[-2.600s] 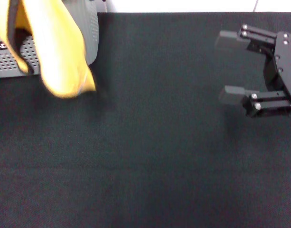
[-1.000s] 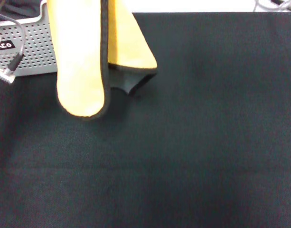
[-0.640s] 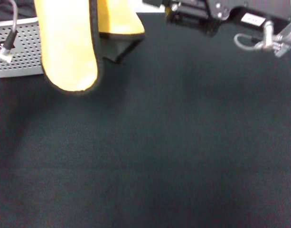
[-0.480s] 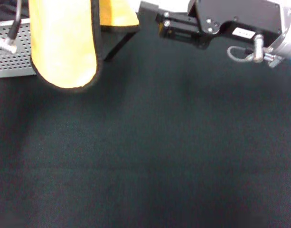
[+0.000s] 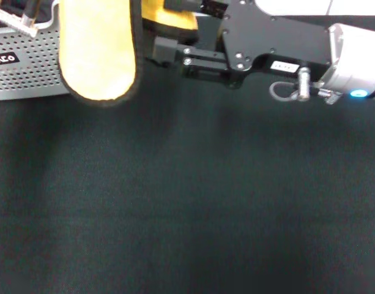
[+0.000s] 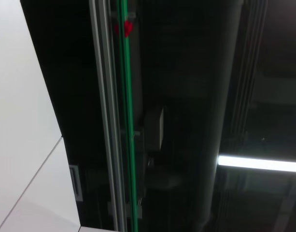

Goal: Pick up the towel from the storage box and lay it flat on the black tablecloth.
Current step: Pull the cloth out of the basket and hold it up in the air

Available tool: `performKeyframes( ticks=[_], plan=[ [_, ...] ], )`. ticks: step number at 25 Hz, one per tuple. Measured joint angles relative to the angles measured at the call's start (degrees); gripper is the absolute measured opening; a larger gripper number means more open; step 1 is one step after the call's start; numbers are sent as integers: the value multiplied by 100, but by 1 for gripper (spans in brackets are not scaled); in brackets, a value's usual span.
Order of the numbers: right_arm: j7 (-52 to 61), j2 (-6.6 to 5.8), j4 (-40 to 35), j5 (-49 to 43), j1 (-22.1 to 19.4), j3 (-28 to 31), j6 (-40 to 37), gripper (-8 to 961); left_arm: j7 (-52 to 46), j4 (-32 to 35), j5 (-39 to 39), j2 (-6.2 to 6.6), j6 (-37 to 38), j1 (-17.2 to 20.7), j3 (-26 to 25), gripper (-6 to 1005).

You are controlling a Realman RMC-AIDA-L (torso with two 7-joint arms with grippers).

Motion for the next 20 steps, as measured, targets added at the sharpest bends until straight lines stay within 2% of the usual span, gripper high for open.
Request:
performKeyframes(
  ticks=[4, 13, 20],
  plan=[
    [-6, 0, -4, 204, 72, -355, 149, 674, 4, 0, -148, -11, -5, -45, 37, 61],
    [-9, 0, -24, 263, 176, -600, 201, 672, 38, 0, -253, -17, -14, -122, 41, 63],
    [-14, 0, -57, 578, 218, -1150, 490, 671, 41, 1, -374, -17, -32, -166, 40, 65]
  ],
)
